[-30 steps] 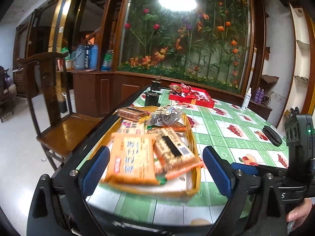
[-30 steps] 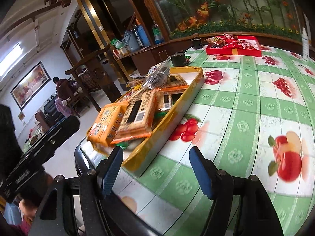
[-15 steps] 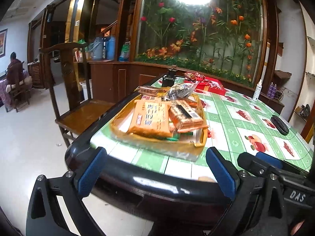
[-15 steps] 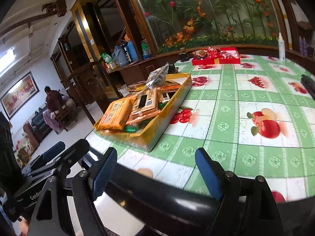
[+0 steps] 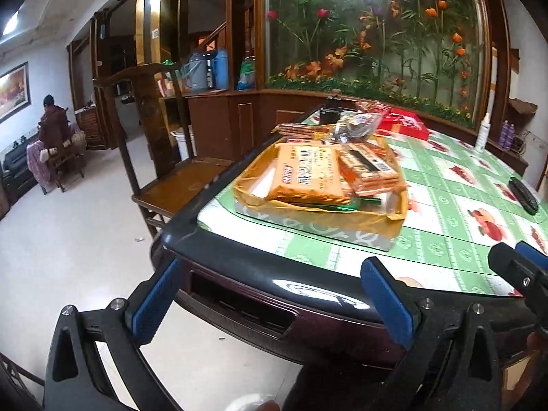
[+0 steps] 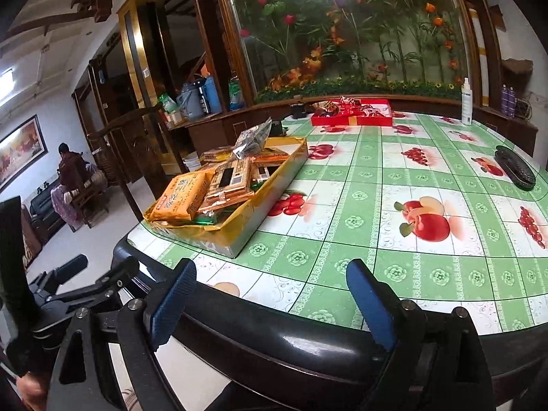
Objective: Organize snacks
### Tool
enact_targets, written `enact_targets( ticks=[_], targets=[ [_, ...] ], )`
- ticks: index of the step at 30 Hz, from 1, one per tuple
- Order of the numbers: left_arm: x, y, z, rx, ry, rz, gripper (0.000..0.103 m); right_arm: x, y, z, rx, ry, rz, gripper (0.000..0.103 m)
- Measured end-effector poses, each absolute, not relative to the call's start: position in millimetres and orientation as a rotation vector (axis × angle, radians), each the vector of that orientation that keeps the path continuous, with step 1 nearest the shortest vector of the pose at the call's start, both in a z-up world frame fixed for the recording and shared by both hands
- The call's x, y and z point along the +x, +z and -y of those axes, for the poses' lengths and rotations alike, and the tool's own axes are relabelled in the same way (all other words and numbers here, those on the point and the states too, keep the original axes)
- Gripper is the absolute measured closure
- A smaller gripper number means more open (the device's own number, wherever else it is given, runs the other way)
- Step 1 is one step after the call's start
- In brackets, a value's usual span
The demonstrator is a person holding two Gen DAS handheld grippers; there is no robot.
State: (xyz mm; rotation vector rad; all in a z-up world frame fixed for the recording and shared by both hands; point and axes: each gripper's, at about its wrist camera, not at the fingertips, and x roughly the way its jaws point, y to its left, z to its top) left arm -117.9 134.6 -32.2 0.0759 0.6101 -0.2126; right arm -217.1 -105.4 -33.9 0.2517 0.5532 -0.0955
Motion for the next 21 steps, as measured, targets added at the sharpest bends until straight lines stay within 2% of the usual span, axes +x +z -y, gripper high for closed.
enact_targets(
  ticks=[21],
  targets=[
    [-120.1, -45.6, -154.7, 0.148, -0.065, -0.599, 0.0, -221.6, -23.8, 55.4, 0.045, -0.047, -0.482, 0.011]
  ],
)
